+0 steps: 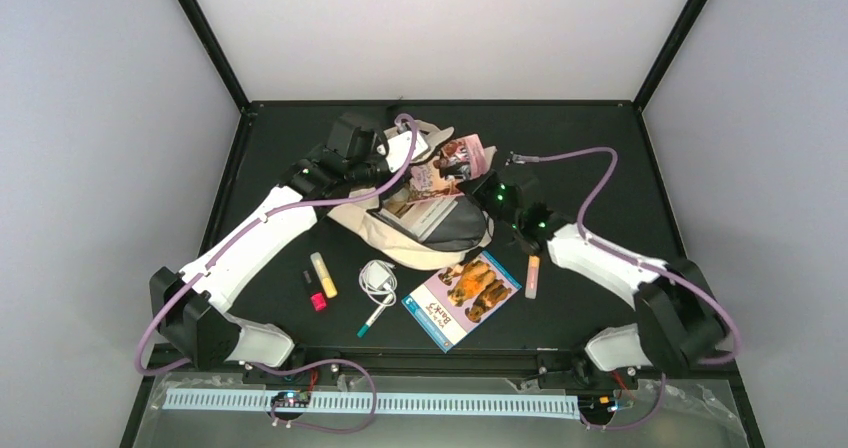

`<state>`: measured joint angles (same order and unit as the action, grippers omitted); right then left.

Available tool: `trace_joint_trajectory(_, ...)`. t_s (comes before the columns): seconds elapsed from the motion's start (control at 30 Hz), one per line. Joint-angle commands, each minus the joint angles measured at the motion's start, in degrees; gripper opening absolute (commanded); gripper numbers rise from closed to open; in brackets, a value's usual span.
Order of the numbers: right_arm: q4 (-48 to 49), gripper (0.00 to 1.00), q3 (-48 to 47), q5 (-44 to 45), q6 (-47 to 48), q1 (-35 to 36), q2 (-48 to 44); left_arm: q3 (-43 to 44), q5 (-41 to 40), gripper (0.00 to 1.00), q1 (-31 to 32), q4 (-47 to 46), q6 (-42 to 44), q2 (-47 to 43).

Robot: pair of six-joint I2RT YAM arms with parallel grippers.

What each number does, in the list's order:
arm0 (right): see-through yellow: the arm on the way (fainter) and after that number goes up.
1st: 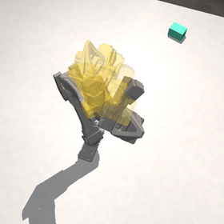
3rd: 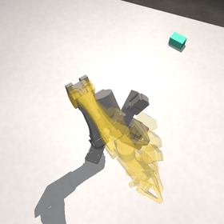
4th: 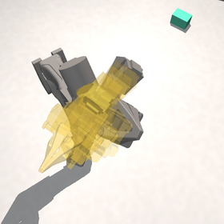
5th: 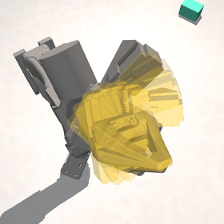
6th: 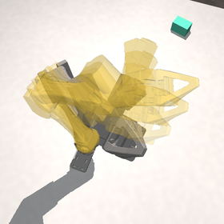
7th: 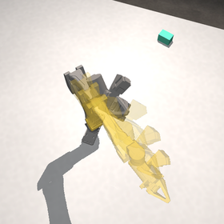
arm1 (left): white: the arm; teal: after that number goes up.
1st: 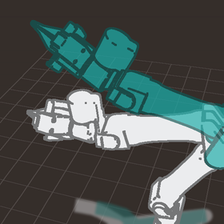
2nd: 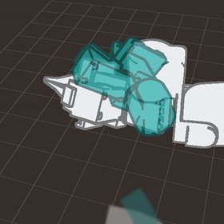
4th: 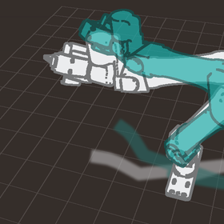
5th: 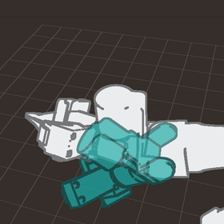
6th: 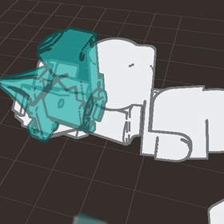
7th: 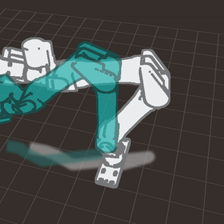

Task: Pack the student bag

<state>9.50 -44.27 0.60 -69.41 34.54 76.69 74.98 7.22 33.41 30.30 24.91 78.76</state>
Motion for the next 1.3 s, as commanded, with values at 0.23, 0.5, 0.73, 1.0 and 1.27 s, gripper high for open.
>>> trace_joint_trajectory(0.23,8.14,0.04,-7.66,11.05,-10.21,8.61,13.30,6.21,0.50,0.02,-0.86,-3.06,-0.54,2.69)
trace_joint_trajectory(0.5,-2.45,0.55,-18.50,1.74,-1.96,12.46,22.98,6.39,0.27,0.02,-1.23,-3.22,0.06,2.99)
trace_joint_trajectory(0.73,-16.80,0.66,-23.54,-2.90,13.00,14.02,23.43,5.24,-0.15,0.01,-2.62,-3.59,0.36,2.75)
trace_joint_trajectory(1.0,-49.00,1.00,-33.63,7.08,36.05,14.49,18.10,4.59,0.10,0.01,-4.44,-3.50,0.93,3.36)
trace_joint_trajectory(1.27,-60.25,1.00,-30.82,10.52,43.82,13.87,5.21,1.78,0.77,0.02,-5.03,-3.02,1.66,3.94)
